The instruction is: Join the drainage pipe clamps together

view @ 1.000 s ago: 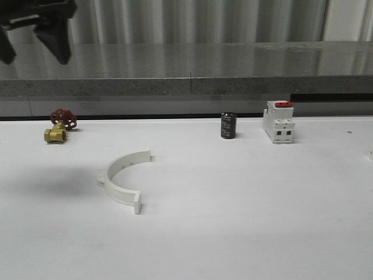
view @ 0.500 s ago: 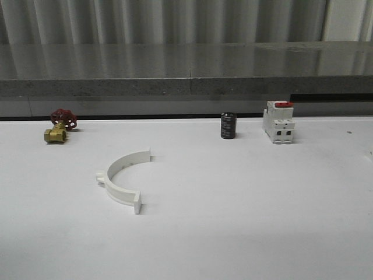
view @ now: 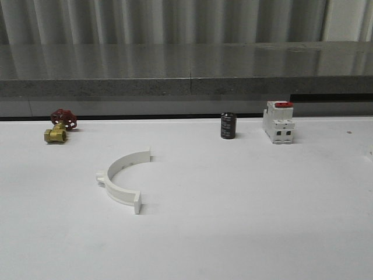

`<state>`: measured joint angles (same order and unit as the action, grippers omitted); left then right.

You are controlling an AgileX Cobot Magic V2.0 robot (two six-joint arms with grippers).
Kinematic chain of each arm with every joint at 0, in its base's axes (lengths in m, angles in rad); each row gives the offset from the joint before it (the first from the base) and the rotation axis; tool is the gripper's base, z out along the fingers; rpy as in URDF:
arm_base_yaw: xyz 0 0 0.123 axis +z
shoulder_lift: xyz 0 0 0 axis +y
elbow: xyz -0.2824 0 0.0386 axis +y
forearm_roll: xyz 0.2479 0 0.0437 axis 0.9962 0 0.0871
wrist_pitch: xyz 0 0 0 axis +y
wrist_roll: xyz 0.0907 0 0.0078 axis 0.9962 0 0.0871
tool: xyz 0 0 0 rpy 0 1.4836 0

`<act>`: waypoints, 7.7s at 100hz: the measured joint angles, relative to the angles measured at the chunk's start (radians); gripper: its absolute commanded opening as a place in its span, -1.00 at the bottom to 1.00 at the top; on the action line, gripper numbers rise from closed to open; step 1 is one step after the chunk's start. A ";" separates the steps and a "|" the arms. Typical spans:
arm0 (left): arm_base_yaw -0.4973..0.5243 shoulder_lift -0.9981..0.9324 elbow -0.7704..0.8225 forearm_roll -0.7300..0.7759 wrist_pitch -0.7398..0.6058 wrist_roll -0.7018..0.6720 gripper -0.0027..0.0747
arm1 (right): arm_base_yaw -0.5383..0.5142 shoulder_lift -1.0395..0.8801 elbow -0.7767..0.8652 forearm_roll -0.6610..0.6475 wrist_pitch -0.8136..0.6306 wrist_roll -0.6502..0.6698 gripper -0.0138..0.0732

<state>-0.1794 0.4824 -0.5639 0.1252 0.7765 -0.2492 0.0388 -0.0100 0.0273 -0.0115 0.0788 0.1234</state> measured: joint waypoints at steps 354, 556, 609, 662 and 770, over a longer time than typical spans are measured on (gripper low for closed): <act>0.000 -0.073 0.055 -0.004 0.014 0.006 -0.99 | -0.314 1.823 -1.135 0.074 0.540 -0.301 0.49; 0.000 -0.073 0.055 -0.005 0.014 0.006 -0.99 | 0.213 1.719 -1.251 0.035 0.637 0.165 -0.75; 0.000 -0.073 0.055 -0.005 0.014 0.006 -0.99 | 0.585 2.000 -1.518 -0.298 0.744 0.746 -0.75; 0.000 -0.073 0.055 -0.005 0.014 0.006 -0.99 | 0.640 2.106 -1.609 -0.299 0.768 0.793 -0.75; 0.000 -0.073 0.055 -0.005 0.014 0.006 -0.99 | 0.650 2.144 -1.613 -0.231 0.688 0.795 -0.75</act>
<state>-0.1794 0.4096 -0.5084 0.1202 0.7909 -0.2428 0.6890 2.1336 -1.5859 -0.2420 0.7668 0.9183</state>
